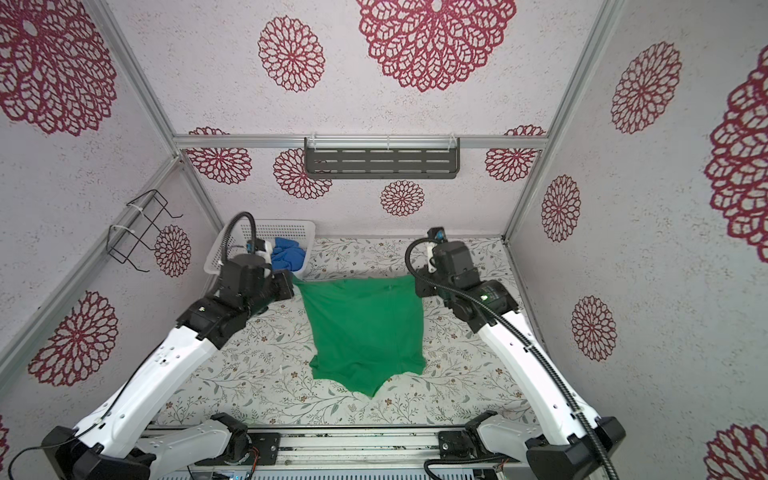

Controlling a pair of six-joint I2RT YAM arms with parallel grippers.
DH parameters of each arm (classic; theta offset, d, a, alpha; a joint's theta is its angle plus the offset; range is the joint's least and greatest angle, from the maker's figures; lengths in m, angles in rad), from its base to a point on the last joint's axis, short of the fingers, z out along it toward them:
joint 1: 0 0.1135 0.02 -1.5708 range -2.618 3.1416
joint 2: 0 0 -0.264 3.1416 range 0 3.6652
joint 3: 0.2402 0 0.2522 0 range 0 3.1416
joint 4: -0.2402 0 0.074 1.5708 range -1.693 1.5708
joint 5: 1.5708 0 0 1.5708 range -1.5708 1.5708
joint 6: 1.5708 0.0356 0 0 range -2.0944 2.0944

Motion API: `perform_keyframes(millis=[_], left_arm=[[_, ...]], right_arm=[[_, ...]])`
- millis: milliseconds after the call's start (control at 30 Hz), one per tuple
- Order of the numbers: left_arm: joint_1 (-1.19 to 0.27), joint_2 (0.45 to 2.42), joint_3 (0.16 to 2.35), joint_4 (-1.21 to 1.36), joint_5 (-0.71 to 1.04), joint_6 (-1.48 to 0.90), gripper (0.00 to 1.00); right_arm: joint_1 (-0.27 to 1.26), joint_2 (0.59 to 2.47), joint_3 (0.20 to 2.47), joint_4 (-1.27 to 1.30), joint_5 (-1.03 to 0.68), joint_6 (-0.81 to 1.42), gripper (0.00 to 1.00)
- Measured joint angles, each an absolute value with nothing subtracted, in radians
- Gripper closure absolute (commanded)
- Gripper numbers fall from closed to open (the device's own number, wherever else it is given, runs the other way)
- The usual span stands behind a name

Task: Fold and stack the tank tops
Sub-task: 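Lower the stretched tank top flat onto the table with both grippers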

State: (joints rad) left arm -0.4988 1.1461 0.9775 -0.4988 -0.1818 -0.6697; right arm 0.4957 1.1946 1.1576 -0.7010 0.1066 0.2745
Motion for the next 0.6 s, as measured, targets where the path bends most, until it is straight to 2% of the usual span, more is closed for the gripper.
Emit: perform_keyframes(millis=[133,167,267,367,467,533,600], left_arm=[[-0.567,1.144,0.776,-0.406,-0.178,-0.809,1.00],[-0.584,1.145,0.737,-0.384,-0.180,-0.844,1.00],[-0.641,1.158,0.653,-0.327,-0.194,-0.930,1.00],[-0.686,1.191,0.615,-0.274,-0.200,-0.998,1.00],[-0.708,1.226,0.611,-0.237,-0.201,-1.034,1.00],[-0.713,1.239,0.613,-0.223,-0.204,-1.045,0.93],[-0.714,1.241,0.615,-0.224,-0.212,-1.045,0.78]], right_arm=[[0.472,1.195,0.958,-0.708,0.073,0.331,1.00],[0.463,1.195,0.931,-0.707,0.068,0.345,0.96],[0.442,1.201,0.889,-0.699,0.051,0.399,0.67],[0.437,1.202,0.867,-0.681,0.026,0.449,0.57],[0.442,1.179,0.834,-0.659,-0.010,0.504,0.55],[0.459,1.131,0.793,-0.652,-0.033,0.554,0.55],[0.493,1.073,0.751,-0.641,-0.054,0.606,0.57]])
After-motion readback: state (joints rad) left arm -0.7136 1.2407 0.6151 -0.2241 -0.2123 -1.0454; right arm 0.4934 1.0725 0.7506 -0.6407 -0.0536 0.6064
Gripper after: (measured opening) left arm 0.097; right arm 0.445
